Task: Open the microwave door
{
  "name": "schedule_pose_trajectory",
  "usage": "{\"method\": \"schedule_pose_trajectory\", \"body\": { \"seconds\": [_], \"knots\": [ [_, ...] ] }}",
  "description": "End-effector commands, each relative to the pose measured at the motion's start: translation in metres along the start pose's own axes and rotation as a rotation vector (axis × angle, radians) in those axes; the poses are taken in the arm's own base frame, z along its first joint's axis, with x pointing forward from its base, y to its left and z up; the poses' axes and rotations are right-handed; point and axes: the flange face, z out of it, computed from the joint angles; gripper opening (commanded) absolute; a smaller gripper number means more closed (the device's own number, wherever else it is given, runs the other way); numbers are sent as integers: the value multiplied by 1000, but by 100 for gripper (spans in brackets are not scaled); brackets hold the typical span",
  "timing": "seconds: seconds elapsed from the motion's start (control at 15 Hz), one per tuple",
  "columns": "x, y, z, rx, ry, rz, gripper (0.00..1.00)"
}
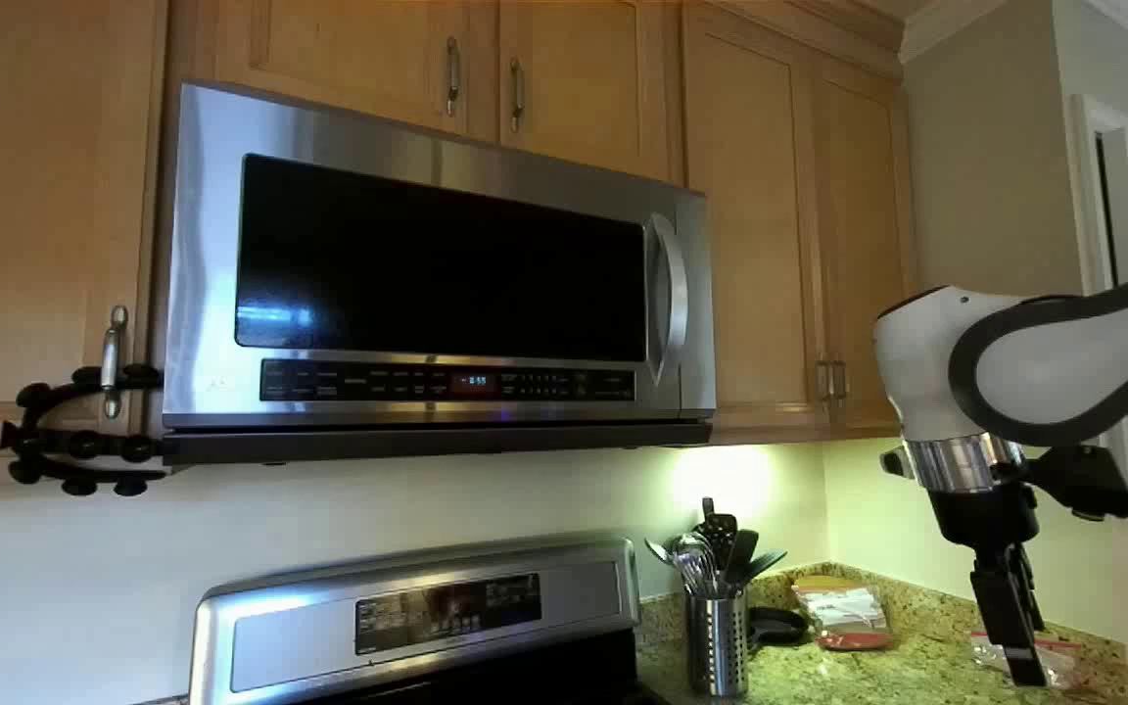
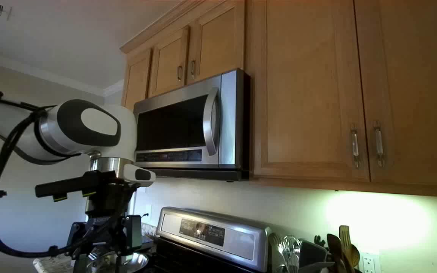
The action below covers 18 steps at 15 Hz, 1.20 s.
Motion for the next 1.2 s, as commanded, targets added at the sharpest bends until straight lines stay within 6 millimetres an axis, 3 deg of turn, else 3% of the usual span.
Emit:
{"method": "schedule_pose_trajectory", "body": {
  "seconds": [0.0,0.33,0.53,0.8,1.13],
  "knots": [
    [0,0,0,1,-2,0,100],
    [1,0,1,2,-7,-1,100],
    [14,4,-11,-8,46,4,100],
    [41,20,-56,-36,190,20,100],
    [76,33,-130,-73,436,50,100]
  ]
}}
